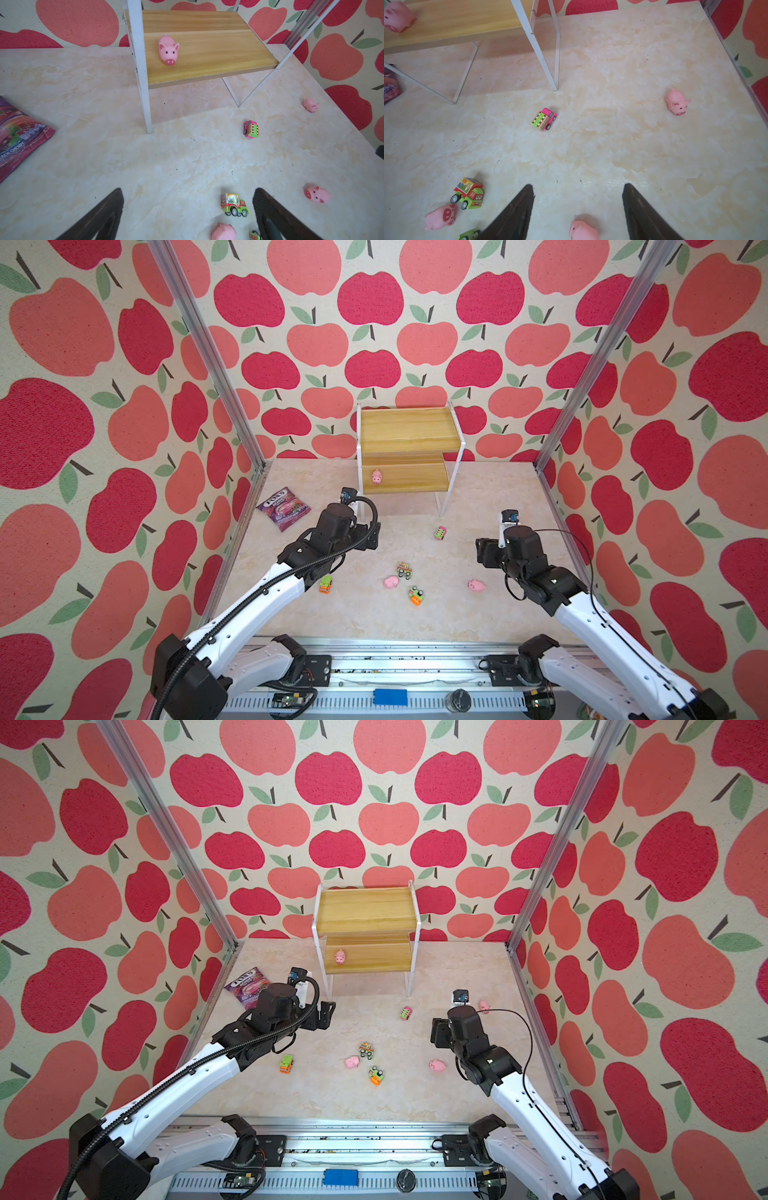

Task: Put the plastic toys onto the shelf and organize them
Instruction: 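Draw the left gripper back from the shelf toward the robot, then move the right gripper over another pink pig on the table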

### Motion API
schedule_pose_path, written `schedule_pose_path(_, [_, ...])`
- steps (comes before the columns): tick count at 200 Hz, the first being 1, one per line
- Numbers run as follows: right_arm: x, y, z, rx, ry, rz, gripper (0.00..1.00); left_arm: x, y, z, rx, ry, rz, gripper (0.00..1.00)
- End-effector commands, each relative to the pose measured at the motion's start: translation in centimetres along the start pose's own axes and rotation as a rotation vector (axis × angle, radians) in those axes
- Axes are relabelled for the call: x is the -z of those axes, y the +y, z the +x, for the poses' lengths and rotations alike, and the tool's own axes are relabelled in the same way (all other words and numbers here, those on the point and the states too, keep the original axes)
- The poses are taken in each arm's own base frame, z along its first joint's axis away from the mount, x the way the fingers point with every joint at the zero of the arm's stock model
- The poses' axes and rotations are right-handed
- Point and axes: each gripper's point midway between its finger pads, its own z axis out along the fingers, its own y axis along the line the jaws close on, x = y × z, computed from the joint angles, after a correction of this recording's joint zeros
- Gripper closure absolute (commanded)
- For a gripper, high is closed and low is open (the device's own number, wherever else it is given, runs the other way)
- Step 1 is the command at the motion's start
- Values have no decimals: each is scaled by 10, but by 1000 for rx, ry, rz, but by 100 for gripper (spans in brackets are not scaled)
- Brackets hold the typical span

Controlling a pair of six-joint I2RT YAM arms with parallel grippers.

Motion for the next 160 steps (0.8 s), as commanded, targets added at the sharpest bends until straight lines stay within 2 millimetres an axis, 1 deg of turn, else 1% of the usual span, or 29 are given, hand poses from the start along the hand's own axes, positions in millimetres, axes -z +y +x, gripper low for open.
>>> schedule_pose_path(1, [1,-14,25,-92,113,75,29,24,14,36,27,186,13,1])
schedule_pose_path(13, [0,-17,34,-111,154,94,29,32,27,42,66,243,-10,1])
schedule_pose_path(26, [0,-21,45,-146,194,114,29,37,38,45,103,274,-28,1])
schedule_pose_path(40, [1,-24,56,-201,226,133,29,37,45,42,131,272,-27,1])
schedule_pose_path(53, [1,-27,66,-271,249,152,29,33,47,38,145,272,-11,1])
schedule_pose_path(87, [-3,-27,89,-430,313,175,29,15,37,34,129,248,60,1])
schedule_pose_path(105, [-2,-26,97,-528,347,196,29,13,30,33,99,246,90,1])
schedule_pose_path(108, [-2,-26,98,-542,351,201,29,8,30,37,96,265,90,1])
schedule_pose_path(116, [0,-27,100,-580,361,217,29,6,26,40,81,276,99,1])
schedule_pose_path(143, [-1,-21,105,-721,381,227,30,4,15,47,62,278,146,1])
schedule_pose_path(160, [-4,-20,109,-761,408,249,29,5,7,53,54,303,180,0])
